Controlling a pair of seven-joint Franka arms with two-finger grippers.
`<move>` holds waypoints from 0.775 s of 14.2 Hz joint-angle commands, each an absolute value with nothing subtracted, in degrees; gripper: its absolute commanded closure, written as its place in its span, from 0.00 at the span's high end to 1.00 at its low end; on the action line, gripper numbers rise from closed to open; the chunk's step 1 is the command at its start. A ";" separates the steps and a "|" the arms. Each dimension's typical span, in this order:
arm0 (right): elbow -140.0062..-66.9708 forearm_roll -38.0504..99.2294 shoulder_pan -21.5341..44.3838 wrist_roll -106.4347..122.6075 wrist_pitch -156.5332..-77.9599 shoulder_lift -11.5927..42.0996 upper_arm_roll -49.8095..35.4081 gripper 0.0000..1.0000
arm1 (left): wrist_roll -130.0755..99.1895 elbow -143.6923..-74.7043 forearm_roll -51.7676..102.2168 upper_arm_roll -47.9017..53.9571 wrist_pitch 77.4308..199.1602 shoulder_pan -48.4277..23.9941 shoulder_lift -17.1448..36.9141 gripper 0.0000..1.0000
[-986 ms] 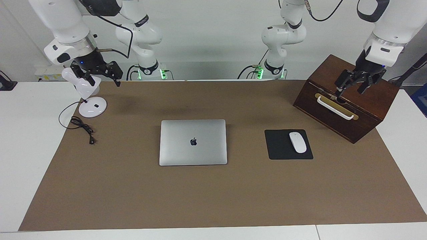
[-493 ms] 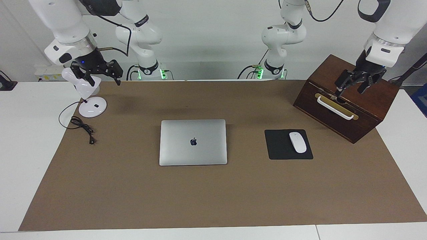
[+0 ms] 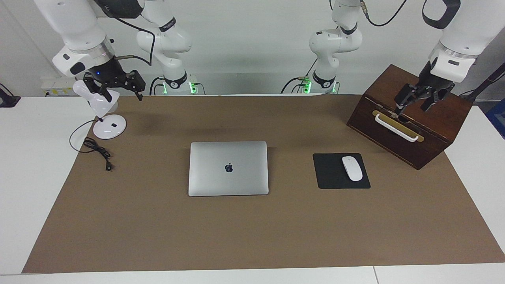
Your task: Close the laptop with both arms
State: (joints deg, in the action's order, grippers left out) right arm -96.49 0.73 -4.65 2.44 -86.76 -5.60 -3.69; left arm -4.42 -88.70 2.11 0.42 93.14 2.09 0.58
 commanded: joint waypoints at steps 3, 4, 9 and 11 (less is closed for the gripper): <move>-97.56 1.49 -5.01 3.87 -86.57 -6.94 -3.69 1.00 | -5.19 -89.56 1.06 0.62 91.76 2.28 -0.35 1.00; -97.38 1.49 -4.92 3.78 -86.40 -6.94 -3.69 1.00 | -5.19 -89.56 1.05 0.62 91.67 2.29 -0.44 1.00; -97.47 1.49 -5.01 3.34 -85.52 -7.03 -3.60 1.00 | -5.19 -89.91 1.05 0.62 91.67 2.29 -0.53 1.00; -97.47 1.49 -5.27 3.34 -85.52 -7.03 -3.52 1.00 | -5.19 -89.91 1.05 0.62 91.67 2.29 -0.53 1.00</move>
